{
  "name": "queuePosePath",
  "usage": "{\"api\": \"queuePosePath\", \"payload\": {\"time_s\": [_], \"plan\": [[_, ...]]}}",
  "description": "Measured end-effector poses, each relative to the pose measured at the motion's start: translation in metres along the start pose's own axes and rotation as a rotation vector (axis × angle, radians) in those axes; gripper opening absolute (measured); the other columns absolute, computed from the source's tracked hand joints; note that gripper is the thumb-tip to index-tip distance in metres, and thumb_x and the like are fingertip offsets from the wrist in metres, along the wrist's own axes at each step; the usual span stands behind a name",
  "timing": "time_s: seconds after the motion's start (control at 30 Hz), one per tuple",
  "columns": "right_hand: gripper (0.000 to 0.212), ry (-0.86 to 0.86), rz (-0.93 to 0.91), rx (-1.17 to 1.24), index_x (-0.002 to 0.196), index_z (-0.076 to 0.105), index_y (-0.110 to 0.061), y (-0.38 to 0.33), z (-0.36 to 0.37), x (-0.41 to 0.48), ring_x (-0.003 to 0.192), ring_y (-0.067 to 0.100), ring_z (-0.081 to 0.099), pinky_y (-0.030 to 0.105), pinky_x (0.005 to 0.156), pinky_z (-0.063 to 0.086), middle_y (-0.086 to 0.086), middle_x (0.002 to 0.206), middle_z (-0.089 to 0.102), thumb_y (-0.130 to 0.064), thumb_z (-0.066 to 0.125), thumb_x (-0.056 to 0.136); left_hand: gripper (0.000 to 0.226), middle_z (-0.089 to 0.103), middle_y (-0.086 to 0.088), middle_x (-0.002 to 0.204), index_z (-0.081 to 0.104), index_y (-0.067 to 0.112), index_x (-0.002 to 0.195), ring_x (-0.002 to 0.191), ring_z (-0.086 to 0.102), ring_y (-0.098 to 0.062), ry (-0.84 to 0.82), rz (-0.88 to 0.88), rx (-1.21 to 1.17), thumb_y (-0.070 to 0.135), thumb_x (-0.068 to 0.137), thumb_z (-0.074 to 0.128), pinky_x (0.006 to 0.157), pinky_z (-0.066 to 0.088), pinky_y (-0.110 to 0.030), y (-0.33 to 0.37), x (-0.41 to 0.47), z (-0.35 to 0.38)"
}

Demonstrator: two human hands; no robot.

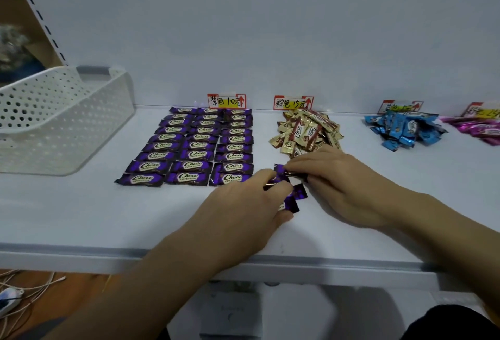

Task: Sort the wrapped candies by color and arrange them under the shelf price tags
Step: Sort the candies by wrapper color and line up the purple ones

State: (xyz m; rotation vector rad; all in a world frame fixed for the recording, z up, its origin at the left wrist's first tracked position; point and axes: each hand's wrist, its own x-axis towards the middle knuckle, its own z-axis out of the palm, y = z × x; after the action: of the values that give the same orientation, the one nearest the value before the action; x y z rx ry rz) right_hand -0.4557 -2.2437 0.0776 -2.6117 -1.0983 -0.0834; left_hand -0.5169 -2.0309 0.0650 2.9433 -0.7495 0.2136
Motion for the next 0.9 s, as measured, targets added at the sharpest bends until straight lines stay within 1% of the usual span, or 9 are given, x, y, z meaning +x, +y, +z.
{"api": "queuePosePath", "payload": {"time_s": [0.07, 0.13, 0.2, 0.3, 0.43, 0.57, 0.7, 0.83, 0.9], "plan": [[0.055, -0.03, -0.018, 0.071, 0.133, 0.063, -0.019, 0.004, -0.008, -0.007, 0.11, 0.015, 0.053, 0.019, 0.097, 0.036, -0.003, 0.125, 0.067, -0.009, 0.044, 0.082, 0.047, 0.039, 0.002, 0.137, 0.032, 0.034, 0.145, 0.09, 0.062, -0.023, -0.019, 0.012, 0.034, 0.049, 0.102, 0.043, 0.072, 0.054, -0.034, 0.002, 0.007, 0.001], [0.056, -0.047, -0.004, 0.052, 0.134, 0.062, -0.024, 0.012, -0.011, -0.011, 0.111, 0.011, 0.052, 0.009, 0.095, 0.033, -0.006, 0.125, 0.066, -0.007, 0.051, 0.081, 0.049, 0.041, -0.002, 0.126, 0.029, 0.029, 0.148, 0.077, 0.056, -0.023, -0.023, 0.027, 0.131, 0.045, 0.104, 0.042, 0.062, 0.045, -0.032, 0.007, 0.014, 0.0], [0.043, -0.005, 0.027, 0.01, 0.131, 0.063, -0.029, 0.022, -0.009, -0.013, 0.109, 0.007, 0.052, 0.009, 0.091, 0.035, -0.012, 0.121, 0.066, -0.012, 0.062, 0.092, 0.044, 0.045, -0.004, 0.116, 0.033, 0.021, 0.144, 0.068, 0.047, -0.023, -0.028, 0.049, 0.221, 0.041, 0.105, 0.041, 0.057, 0.037, -0.033, 0.009, 0.021, -0.002], [0.029, 0.124, 0.052, 0.036, 0.121, 0.068, -0.032, 0.03, 0.001, -0.017, 0.099, 0.005, 0.055, 0.021, 0.084, 0.044, -0.019, 0.11, 0.067, -0.023, 0.069, 0.093, 0.032, 0.051, -0.003, 0.105, 0.043, 0.017, 0.132, 0.061, 0.039, -0.02, -0.029, 0.063, 0.291, 0.03, 0.103, 0.05, 0.051, 0.028, -0.031, 0.013, 0.028, -0.006], [0.027, 0.235, 0.135, 0.149, 0.107, 0.065, -0.042, 0.028, 0.005, -0.022, 0.094, -0.002, 0.053, 0.012, 0.071, 0.037, -0.033, 0.094, 0.058, -0.023, 0.074, 0.089, 0.025, 0.049, 0.003, 0.102, 0.039, 0.021, 0.127, 0.075, 0.055, -0.022, 0.032, -0.035, 0.045, 0.035, 0.107, 0.034, 0.062, 0.046, -0.038, 0.018, 0.029, -0.019], [0.028, 0.306, 0.222, 0.25, 0.107, 0.068, -0.034, 0.032, 0.005, -0.023, 0.089, 0.0, 0.058, 0.009, 0.068, 0.039, -0.026, 0.096, 0.063, -0.016, 0.075, 0.087, 0.014, 0.038, 0.009, 0.083, 0.031, 0.025, 0.104, 0.071, 0.048, -0.018, 0.032, -0.113, -0.102, 0.039, 0.107, 0.031, 0.061, 0.034, -0.034, 0.015, 0.045, -0.031], [0.027, 0.433, 0.363, 0.434, 0.11, 0.07, -0.029, 0.043, 0.0, -0.025, 0.09, 0.009, 0.064, 0.022, 0.073, 0.052, -0.013, 0.101, 0.07, -0.014, 0.075, 0.088, 0.028, 0.055, 0.0, 0.105, 0.041, 0.02, 0.118, 0.082, 0.049, -0.022, -0.167, 0.005, 0.067, 0.044, 0.106, 0.034, 0.066, 0.035, -0.036, 0.014, 0.071, -0.026], [0.016, 0.525, 0.519, 0.7, 0.098, 0.075, -0.022, 0.046, -0.006, -0.026, 0.072, 0.01, 0.065, 0.016, 0.065, 0.052, -0.005, 0.094, 0.072, -0.011, 0.076, 0.087, 0.034, 0.058, -0.005, 0.113, 0.045, 0.018, 0.123, 0.092, 0.055, -0.026, -0.238, 0.041, 0.181, 0.045, 0.105, 0.039, 0.066, 0.036, -0.037, 0.018, 0.088, -0.02], [0.009, 0.563, 0.572, 0.777, 0.091, 0.075, -0.02, 0.045, -0.007, -0.026, 0.072, 0.008, 0.067, 0.019, 0.063, 0.053, -0.001, 0.091, 0.072, -0.011, 0.075, 0.087, 0.035, 0.057, -0.004, 0.116, 0.048, 0.018, 0.125, 0.093, 0.055, -0.025, -0.216, 0.069, 0.237, 0.046, 0.104, 0.042, 0.066, 0.035, -0.036, 0.02, 0.094, -0.024]]}}
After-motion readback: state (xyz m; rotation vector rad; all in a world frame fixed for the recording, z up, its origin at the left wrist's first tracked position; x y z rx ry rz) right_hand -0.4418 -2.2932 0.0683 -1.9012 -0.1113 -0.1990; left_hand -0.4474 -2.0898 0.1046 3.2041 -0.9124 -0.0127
